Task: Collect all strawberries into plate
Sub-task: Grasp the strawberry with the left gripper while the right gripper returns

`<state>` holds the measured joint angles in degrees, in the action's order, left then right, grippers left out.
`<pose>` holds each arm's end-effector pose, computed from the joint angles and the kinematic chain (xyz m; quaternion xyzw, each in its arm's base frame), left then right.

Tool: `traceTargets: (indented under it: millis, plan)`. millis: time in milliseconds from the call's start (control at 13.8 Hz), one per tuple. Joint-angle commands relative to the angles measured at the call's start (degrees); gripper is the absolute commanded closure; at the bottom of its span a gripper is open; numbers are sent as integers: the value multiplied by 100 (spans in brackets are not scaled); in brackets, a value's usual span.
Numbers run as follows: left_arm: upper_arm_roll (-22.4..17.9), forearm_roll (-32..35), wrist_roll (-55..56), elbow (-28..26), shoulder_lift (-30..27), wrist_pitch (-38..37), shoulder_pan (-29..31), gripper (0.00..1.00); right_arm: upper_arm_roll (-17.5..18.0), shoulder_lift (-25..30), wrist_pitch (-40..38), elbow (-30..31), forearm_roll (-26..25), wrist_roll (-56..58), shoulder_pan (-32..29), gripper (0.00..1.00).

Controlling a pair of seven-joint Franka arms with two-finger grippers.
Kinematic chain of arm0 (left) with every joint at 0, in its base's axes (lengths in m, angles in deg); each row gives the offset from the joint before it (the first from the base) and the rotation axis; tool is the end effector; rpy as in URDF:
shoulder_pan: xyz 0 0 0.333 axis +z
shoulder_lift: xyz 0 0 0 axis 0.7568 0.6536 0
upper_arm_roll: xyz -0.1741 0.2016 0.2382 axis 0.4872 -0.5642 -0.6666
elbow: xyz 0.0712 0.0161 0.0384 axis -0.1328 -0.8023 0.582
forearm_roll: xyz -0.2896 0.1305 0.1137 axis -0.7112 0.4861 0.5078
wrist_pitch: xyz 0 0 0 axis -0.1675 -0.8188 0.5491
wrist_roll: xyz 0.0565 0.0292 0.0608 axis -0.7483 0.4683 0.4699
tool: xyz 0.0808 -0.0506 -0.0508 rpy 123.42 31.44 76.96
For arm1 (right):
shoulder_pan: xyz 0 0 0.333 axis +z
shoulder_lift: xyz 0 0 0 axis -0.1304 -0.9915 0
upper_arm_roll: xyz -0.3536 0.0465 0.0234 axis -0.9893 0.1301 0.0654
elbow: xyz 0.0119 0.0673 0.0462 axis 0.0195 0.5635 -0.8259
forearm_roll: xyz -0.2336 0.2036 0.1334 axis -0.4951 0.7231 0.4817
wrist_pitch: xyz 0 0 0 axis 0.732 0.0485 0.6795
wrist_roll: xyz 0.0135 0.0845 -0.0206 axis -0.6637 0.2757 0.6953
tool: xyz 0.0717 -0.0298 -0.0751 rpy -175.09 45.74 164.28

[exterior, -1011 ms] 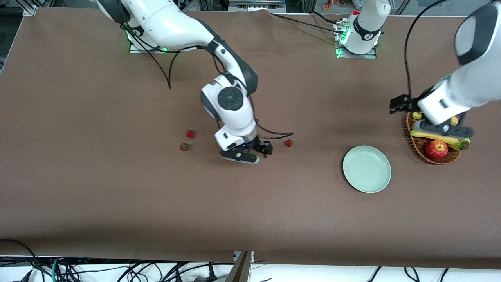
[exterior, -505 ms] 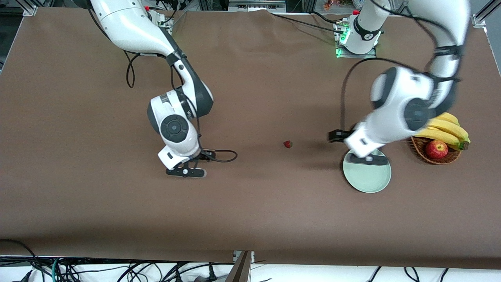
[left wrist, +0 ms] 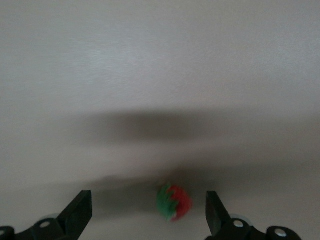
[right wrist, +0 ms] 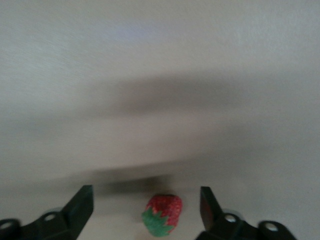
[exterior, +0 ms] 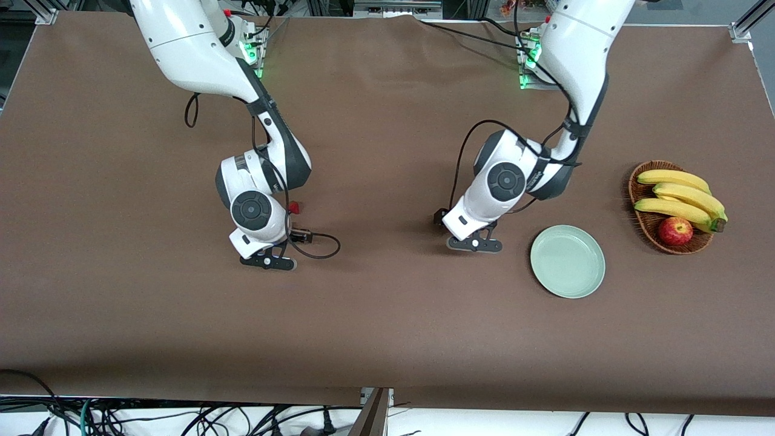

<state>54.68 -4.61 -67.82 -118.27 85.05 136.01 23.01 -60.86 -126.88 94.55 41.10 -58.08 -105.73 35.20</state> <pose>0.5655 -0.3146 0.2714 0.9978 -0.0283 -0.0214 0.0568 0.6040 0.2640 0.2650 0.9951 -0.0582 -0.0568 0.0560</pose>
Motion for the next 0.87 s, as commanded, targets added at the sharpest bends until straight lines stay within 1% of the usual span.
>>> traceTargets:
  millis: [0, 72, 217, 361, 433, 505, 578, 722, 794]
  plan:
    - [-72, 153, 133, 70, 120, 150, -177, 1, 43, 214, 139, 435, 132, 184, -81, 19]
    - [-81, 153, 142, 52, 129, 150, -299, 6, 43, 223, 174, 488, 132, 184, -90, 26]
    - [-81, 153, 177, 8, 164, 132, -353, 20, 52, 214, 227, 497, 158, 184, -107, 41]
    - [-81, 153, 133, -53, 164, 132, -353, 55, 43, 205, 227, 506, 491, 236, -116, 61]
    - [-81, 153, 133, -53, 156, 123, -353, 73, 52, 205, 227, 506, 501, 254, -116, 70]
    - [-81, 153, 125, -45, 129, 97, -336, 86, 52, 214, 218, 497, 501, 263, -116, 76]
    - [-90, 153, 125, -53, 86, 53, -310, 93, 60, 231, 166, 436, 501, 263, -116, 79]
    - [-186, 180, 125, 25, -159, -567, -275, 93, 87, 258, 96, 200, 510, 272, -107, 80]
    - [-317, 423, 116, 78, -378, -928, -257, 93, 96, 258, -35, 50, 528, 272, -116, 80]
